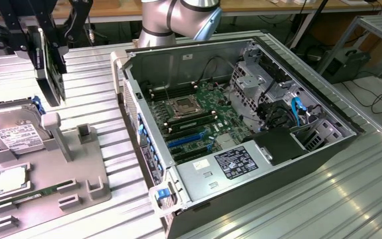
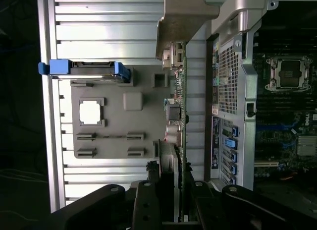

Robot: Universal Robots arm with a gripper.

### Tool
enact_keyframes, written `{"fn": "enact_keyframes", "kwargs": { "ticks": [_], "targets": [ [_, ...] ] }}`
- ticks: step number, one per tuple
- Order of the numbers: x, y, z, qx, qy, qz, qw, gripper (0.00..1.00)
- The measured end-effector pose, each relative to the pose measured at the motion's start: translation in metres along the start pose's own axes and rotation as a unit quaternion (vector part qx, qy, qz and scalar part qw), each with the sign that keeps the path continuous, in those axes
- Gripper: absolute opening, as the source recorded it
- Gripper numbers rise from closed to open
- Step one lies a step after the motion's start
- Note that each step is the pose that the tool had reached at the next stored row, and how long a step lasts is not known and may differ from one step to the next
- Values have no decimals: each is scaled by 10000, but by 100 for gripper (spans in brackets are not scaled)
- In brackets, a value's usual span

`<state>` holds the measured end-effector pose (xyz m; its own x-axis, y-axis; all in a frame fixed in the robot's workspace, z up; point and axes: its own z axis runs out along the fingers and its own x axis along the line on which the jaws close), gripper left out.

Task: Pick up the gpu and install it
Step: 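Pick up the gpu and move the gpu toward the slot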

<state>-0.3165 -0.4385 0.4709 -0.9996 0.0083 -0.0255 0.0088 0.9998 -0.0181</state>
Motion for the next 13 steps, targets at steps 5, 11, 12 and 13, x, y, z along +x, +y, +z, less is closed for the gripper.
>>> {"fn": "enact_keyframes", "kwargs": {
  "ticks": [5, 11, 12, 13],
  "targets": [
    [0, 0, -7, 0, 0, 0, 10000, 28],
    [-20, 0, -7, 0, 0, 0, 10000, 28],
    [-29, 0, -7, 0, 1, 0, 10000, 28],
    [-38, 0, -6, 0, 0, 0, 10000, 28]
  ]
}}
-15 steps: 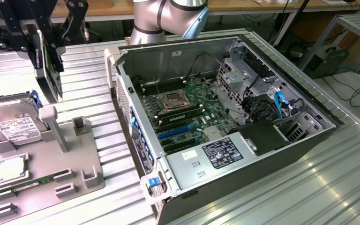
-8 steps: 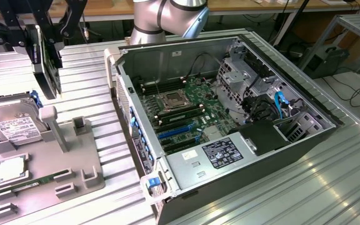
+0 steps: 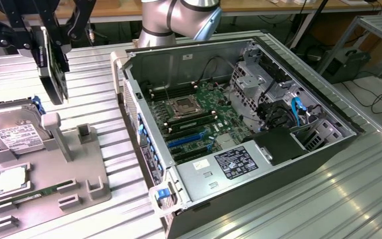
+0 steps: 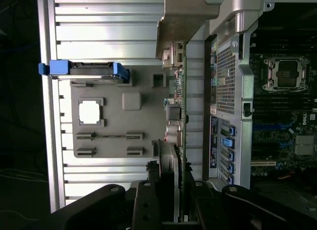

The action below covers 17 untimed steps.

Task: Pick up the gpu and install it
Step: 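Pick up the gpu and move the gpu toward the slot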

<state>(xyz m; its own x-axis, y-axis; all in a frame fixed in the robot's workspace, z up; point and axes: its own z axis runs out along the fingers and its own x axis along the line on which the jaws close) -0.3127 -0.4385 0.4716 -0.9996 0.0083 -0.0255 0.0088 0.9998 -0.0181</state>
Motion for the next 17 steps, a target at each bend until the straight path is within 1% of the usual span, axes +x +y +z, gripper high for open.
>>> {"fn": "enact_keyframes", "kwargs": {
  "ticks": [10, 17],
  "targets": [
    [-138, 1, 4, 0, 0, 0, 10000, 28],
    [-200, 2, 5, 0, 0, 0, 10000, 28]
  ]
}}
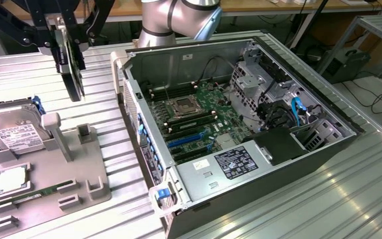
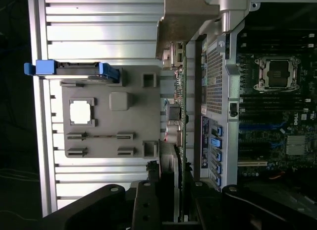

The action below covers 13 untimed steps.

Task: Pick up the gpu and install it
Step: 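Pick up the gpu and move the gpu toward the slot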

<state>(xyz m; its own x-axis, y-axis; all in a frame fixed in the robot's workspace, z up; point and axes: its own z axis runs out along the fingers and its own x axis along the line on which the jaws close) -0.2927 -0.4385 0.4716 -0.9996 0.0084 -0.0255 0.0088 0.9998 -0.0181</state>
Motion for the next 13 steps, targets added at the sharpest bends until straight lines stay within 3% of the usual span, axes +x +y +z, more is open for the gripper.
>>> {"fn": "enact_keyframes", "kwargs": {
  "ticks": [13],
  "targets": [
    [-111, 1, 3, 0, 0, 0, 10000, 28]
  ]
}}
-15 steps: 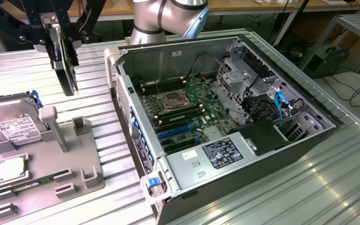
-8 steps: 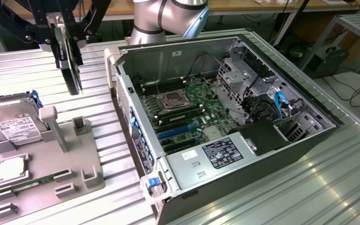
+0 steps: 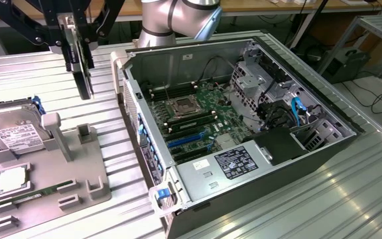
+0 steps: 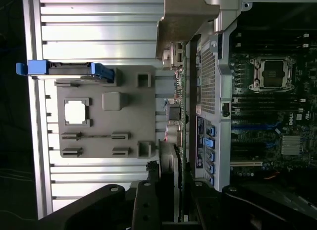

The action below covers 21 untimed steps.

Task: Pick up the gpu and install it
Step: 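Pick up the gpu and move the gpu toward the slot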

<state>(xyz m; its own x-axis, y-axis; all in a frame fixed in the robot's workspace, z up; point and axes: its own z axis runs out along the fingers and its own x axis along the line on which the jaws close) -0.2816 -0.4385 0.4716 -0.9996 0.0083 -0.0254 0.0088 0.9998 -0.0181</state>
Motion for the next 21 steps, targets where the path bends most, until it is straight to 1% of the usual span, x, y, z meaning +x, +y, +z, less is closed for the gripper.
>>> {"fn": "enact_keyframes", "kwargs": {
  "ticks": [21],
  "targets": [
    [-167, 1, 5, 0, 0, 0, 10000, 28]
  ]
}}
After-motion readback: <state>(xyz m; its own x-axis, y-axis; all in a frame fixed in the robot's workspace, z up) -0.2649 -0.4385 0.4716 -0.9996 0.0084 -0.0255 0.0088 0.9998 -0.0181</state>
